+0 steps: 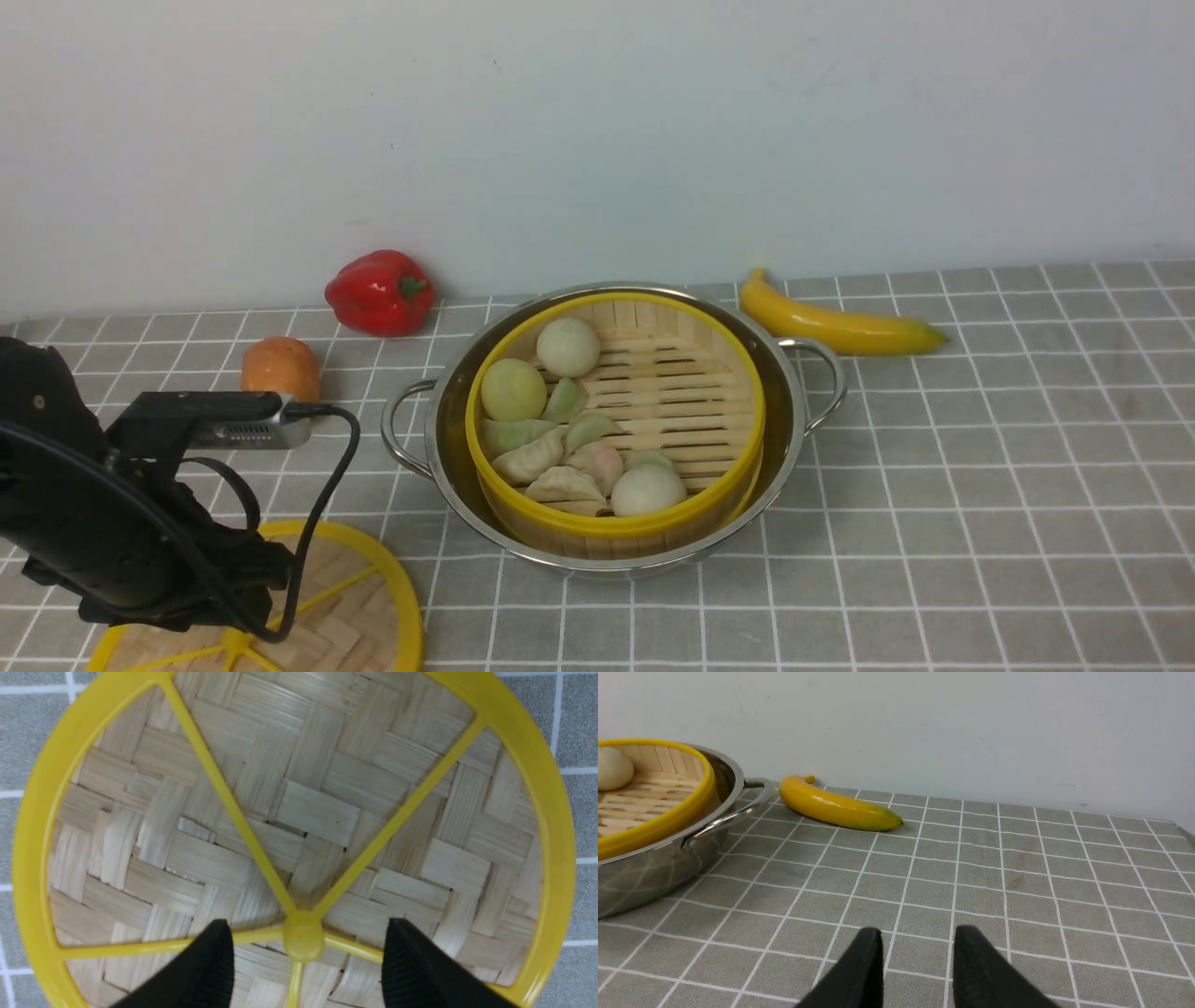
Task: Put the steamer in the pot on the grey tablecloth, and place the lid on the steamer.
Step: 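Grasp the bamboo steamer lid lying on the table by its centre knob, then place the yellow bamboo steamer lid onto the steamer in the pot with the left gripper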
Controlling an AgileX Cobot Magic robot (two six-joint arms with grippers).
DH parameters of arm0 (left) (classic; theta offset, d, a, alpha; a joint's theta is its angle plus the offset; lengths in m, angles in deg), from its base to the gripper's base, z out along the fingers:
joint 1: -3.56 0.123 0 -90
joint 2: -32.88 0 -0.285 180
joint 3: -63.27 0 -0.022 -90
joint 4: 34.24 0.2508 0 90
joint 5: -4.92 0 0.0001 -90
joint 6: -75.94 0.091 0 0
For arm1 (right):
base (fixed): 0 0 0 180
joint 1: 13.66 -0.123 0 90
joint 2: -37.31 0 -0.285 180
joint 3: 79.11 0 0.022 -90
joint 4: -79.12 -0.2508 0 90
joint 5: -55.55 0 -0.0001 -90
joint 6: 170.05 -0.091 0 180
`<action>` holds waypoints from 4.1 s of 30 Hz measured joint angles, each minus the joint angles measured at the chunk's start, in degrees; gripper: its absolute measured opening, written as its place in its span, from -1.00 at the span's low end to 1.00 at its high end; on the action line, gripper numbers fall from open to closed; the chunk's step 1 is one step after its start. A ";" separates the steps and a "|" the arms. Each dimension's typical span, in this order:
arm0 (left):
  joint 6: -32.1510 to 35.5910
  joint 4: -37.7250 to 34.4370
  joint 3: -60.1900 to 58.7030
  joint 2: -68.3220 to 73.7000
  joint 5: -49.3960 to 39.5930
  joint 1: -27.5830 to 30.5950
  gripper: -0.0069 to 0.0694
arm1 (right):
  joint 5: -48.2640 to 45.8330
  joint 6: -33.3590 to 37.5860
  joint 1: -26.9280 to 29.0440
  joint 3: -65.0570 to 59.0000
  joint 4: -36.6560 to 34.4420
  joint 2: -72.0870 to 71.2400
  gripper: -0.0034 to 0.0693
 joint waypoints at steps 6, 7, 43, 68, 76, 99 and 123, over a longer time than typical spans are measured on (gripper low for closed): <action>0.13 0.12 0.00 4.03 0.00 0.00 0.08 | 0.00 0.00 0.00 0.00 0.00 0.00 -0.25; 0.13 0.12 0.00 4.55 0.00 0.00 0.07 | 0.00 0.00 0.00 0.00 0.00 0.00 -0.25; 0.16 2.12 17.33 -2.90 -16.28 0.00 -0.51 | 0.00 0.00 0.00 0.00 0.00 0.00 -0.25; 21.79 0.79 57.03 18.57 -23.33 -24.42 -0.51 | 0.10 0.00 0.00 0.00 0.00 0.00 -0.25; 26.55 5.03 59.56 24.10 -23.33 -27.87 -0.51 | 0.12 0.00 0.00 0.00 0.00 0.00 -0.25; 31.68 13.62 59.69 29.43 -19.59 -33.33 -0.51 | 0.12 0.00 0.00 0.00 0.00 0.00 -0.25; 33.05 10.39 59.86 32.33 -19.94 -33.33 -0.51 | 0.12 0.00 0.00 0.00 0.00 0.00 -0.25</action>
